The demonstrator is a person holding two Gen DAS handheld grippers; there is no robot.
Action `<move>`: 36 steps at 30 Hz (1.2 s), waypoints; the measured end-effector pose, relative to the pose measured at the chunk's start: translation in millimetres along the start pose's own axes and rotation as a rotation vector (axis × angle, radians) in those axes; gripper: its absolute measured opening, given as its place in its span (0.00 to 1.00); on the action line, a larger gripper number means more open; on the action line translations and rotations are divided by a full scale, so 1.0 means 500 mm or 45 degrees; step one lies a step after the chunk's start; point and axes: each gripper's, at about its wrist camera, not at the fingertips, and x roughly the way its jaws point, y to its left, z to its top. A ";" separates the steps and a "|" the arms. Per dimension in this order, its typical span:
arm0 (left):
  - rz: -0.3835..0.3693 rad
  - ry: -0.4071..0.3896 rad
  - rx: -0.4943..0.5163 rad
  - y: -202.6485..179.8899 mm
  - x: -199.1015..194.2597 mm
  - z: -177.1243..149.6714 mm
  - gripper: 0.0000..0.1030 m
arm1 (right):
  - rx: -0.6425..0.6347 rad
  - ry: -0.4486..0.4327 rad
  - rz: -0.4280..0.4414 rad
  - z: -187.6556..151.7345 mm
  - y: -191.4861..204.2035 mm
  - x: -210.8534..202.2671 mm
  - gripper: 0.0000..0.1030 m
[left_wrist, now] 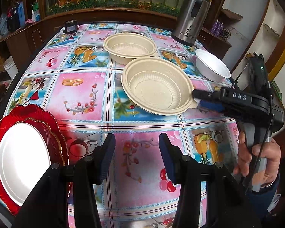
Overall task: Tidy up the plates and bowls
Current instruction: 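Move the left tool toward the nearer beige fibre bowl, then close the left tool on the rim of the beige bowl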
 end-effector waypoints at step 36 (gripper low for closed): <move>0.108 0.251 -0.167 0.037 0.223 0.230 0.25 | 0.234 0.038 0.270 -0.008 -0.046 -0.004 0.52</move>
